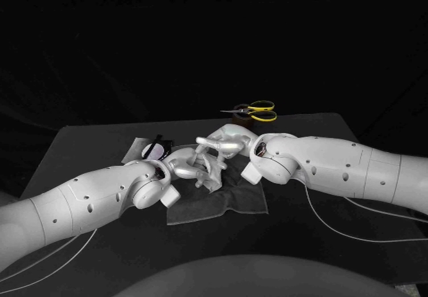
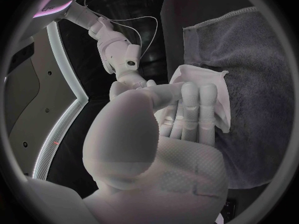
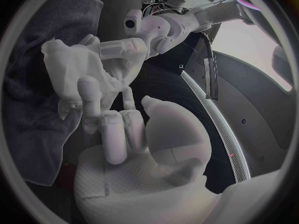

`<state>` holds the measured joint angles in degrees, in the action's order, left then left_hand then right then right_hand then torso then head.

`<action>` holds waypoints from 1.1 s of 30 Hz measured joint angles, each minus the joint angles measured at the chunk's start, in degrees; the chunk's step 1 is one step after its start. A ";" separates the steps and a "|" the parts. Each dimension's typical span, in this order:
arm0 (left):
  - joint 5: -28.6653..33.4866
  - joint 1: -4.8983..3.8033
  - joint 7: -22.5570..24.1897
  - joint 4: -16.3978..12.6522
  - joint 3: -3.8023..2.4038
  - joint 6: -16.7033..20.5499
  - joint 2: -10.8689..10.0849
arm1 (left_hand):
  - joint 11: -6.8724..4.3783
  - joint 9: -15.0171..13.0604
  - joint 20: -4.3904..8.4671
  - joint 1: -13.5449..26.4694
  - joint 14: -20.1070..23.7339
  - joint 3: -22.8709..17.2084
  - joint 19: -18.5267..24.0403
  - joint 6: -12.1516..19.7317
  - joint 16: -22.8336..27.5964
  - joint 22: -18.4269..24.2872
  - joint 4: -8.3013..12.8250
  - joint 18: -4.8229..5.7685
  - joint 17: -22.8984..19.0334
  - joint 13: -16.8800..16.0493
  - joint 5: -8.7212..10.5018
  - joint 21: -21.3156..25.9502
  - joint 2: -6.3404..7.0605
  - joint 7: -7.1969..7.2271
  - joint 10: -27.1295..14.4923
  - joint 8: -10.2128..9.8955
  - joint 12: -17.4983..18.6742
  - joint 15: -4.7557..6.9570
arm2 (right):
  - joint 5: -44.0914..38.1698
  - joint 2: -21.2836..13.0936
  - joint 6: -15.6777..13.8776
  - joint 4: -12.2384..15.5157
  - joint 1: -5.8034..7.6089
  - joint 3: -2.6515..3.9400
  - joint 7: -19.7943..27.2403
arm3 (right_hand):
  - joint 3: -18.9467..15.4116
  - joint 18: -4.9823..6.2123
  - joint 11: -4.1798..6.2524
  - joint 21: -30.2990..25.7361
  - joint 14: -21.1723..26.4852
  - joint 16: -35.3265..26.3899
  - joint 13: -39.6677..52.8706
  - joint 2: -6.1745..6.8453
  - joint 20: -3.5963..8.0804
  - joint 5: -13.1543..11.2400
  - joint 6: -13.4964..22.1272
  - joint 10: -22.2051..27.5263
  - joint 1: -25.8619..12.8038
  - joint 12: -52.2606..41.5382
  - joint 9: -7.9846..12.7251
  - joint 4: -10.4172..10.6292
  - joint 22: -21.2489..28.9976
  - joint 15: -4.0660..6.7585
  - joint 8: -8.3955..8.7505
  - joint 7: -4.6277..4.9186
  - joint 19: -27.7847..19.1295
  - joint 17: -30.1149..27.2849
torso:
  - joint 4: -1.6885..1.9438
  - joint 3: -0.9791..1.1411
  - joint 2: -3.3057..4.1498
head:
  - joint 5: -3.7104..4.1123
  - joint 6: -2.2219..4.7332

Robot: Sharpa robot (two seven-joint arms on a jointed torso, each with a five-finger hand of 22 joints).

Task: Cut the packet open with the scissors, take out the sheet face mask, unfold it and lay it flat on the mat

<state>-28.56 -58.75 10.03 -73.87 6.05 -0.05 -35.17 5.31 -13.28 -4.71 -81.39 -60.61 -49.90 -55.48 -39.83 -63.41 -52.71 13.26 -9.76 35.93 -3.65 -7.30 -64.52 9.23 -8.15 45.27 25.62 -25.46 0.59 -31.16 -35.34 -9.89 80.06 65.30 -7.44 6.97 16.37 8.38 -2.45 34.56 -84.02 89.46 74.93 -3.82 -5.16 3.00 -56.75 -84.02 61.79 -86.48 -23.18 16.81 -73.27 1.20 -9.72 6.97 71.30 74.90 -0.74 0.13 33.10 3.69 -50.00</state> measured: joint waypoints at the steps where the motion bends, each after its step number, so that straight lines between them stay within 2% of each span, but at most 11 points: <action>1: 0.40 0.00 0.28 -0.01 -0.01 -0.31 0.00 | 0.00 0.03 0.12 0.00 0.00 -0.07 -0.12 0.10 -0.16 -0.24 -0.06 0.03 -0.05 0.00 0.00 -0.13 0.00 0.10 0.00 0.00 0.08 0.00 | 0.08 0.07 0.43 -0.04 -0.01 0.00 0.00 | -0.43 0.00 0.00 -0.26 0.00 0.00 -0.01 -0.42 -0.10 0.00 -0.17 0.00 -0.42 0.11 0.01 0.01 0.00 0.00 0.00 0.15 -0.09 0.00 | 0.01 0.00 0.00 | 0.01 0.00; 5: 1.83 0.00 1.35 -0.17 -0.05 -1.51 -0.02 | -0.20 0.16 0.21 0.23 0.12 -0.07 -0.21 0.21 -0.50 -0.87 -0.07 0.08 -0.11 0.00 0.00 -0.61 -0.23 0.21 -0.21 0.00 0.34 0.11 | 0.02 0.29 1.26 0.02 -0.01 -0.01 -0.24 | -1.44 -0.01 0.00 -0.32 0.09 -0.02 -0.03 -1.08 -0.10 0.00 -0.26 0.00 -1.08 0.11 0.20 0.10 0.00 -0.09 0.42 0.10 -0.09 0.00 | 0.03 -0.03 0.01 | 0.05 0.00; 9: 3.55 0.07 2.31 -0.17 -0.03 -2.99 -0.14 | -0.20 0.23 0.10 0.23 0.43 -0.24 -0.56 0.41 -0.66 -1.51 0.10 0.11 -0.12 0.00 0.00 -1.10 -0.23 0.40 -0.21 -0.03 0.34 0.02 | -0.57 -0.08 0.62 0.77 0.02 0.02 -0.12 | -1.69 0.04 0.01 2.05 0.09 0.05 -0.02 -1.51 -0.13 0.00 -0.36 0.00 -0.40 -0.58 0.21 -0.14 -0.72 -0.09 0.43 0.20 0.46 0.01 | 0.06 0.00 0.03 | 0.07 0.00; 13: 5.69 0.08 3.22 0.01 -0.04 -4.98 -0.32 | -0.20 0.29 0.18 0.45 0.67 -0.24 -0.64 0.10 -1.10 -2.08 0.10 0.14 -0.21 0.00 0.00 -1.75 -0.45 0.72 -0.21 -0.03 0.55 0.24 | -1.19 -1.87 -2.06 2.49 0.04 0.07 0.89 | -1.66 0.06 0.00 4.45 0.09 0.35 -0.02 -0.57 0.04 0.00 -0.47 0.00 2.74 -1.68 0.43 -0.94 -1.66 -0.10 0.77 0.30 1.70 0.02 | 0.07 0.03 0.04 | -0.01 0.00; 17: 7.86 0.06 4.03 0.36 -0.12 -7.20 -0.77 | -0.64 0.34 0.18 0.45 0.73 -0.24 -0.64 0.13 -1.38 -2.59 0.10 0.26 -0.28 0.00 0.00 -2.02 -0.45 0.75 -0.03 0.17 0.55 0.30 | -1.31 -4.48 -4.77 4.17 0.09 0.11 2.24 | -1.74 -0.05 0.01 4.97 0.09 0.35 0.01 0.24 -0.16 0.00 -0.47 0.01 4.16 -1.71 0.52 -1.35 -1.69 -0.10 1.00 0.30 1.91 0.03 | 0.02 0.05 0.03 | -0.20 0.00; 19: 8.79 0.05 4.34 0.53 -0.13 -8.21 -0.97 | -0.71 0.41 0.19 0.45 0.97 -0.24 -0.65 0.20 -1.39 -2.76 0.10 0.49 -0.36 0.00 0.00 -2.16 -0.45 1.23 -0.10 0.25 0.85 0.13 | -1.30 -5.79 -5.63 5.37 0.21 0.19 2.97 | -1.74 -0.10 0.01 5.29 0.10 0.35 0.02 0.57 0.04 0.00 -0.78 0.01 5.25 -1.71 0.57 -1.82 -1.69 -0.10 1.00 0.41 2.12 0.05 | 0.00 0.07 0.03 | -0.31 0.00; 24: 10.76 0.05 5.01 0.85 -0.13 -10.56 -1.45 | -0.91 0.47 0.39 0.45 1.15 -0.24 -0.84 0.20 -1.64 -2.95 0.10 0.53 -0.42 -0.01 0.00 -2.43 -0.45 1.23 -0.31 0.26 1.03 0.30 | -0.71 -9.54 -6.89 8.83 0.54 0.52 4.90 | -1.67 -0.42 0.01 6.32 0.10 0.34 0.02 1.05 0.05 0.00 -0.88 0.01 6.32 -2.01 0.64 -2.40 -1.69 -0.10 1.00 0.31 2.51 0.06 | -0.08 0.14 0.01 | -0.57 0.00; 28: 11.86 0.05 5.35 0.75 -0.17 -11.74 -1.95 | -0.91 0.58 0.39 0.75 1.15 -0.24 -0.84 0.20 -1.64 -2.95 0.10 0.54 -0.55 -0.01 0.30 -2.43 -0.75 1.23 -0.31 0.26 1.06 0.30 | 0.06 -12.55 -7.04 11.50 0.85 0.70 5.94 | -1.45 -0.45 0.01 7.26 0.10 0.34 0.02 1.84 0.14 0.00 -1.04 0.01 8.21 -2.17 0.78 -3.92 -1.69 -0.10 1.33 0.15 3.01 0.06 | -0.11 0.14 0.01 | -0.73 0.00; 33: 13.19 0.05 5.63 -0.42 -0.59 -12.53 -3.01 | -0.91 0.72 0.39 1.21 1.15 0.02 -0.84 0.20 -2.21 -3.17 -0.16 0.55 -0.72 -0.01 0.95 -2.43 -0.78 1.23 -0.31 0.26 1.38 0.29 | 0.44 -15.46 -7.01 13.76 1.07 0.82 6.40 | -0.34 -0.49 0.04 7.49 0.10 0.33 0.02 3.13 0.34 0.00 -1.64 0.04 11.49 -2.17 0.86 -7.38 -1.67 -0.10 1.33 -0.05 3.22 0.06 | -0.11 0.10 0.01 | -0.92 0.00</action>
<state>-15.37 -58.70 15.66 -74.29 5.46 -12.57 -38.17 4.40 -12.56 -4.32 -80.19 -59.46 -49.87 -56.32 -39.63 -65.61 -55.88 13.10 -9.22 35.21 -3.66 -6.35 -66.95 8.45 -6.92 44.96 25.88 -24.08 0.89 -30.72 -50.80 -16.91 93.82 66.37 -6.61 13.37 16.03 7.90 -2.41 42.05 -83.91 89.79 74.94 -0.69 -4.83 3.00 -58.40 -83.98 73.28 -88.65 -22.32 9.44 -74.94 1.10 -8.39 6.92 74.52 74.96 -0.85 0.24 33.10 2.77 -50.00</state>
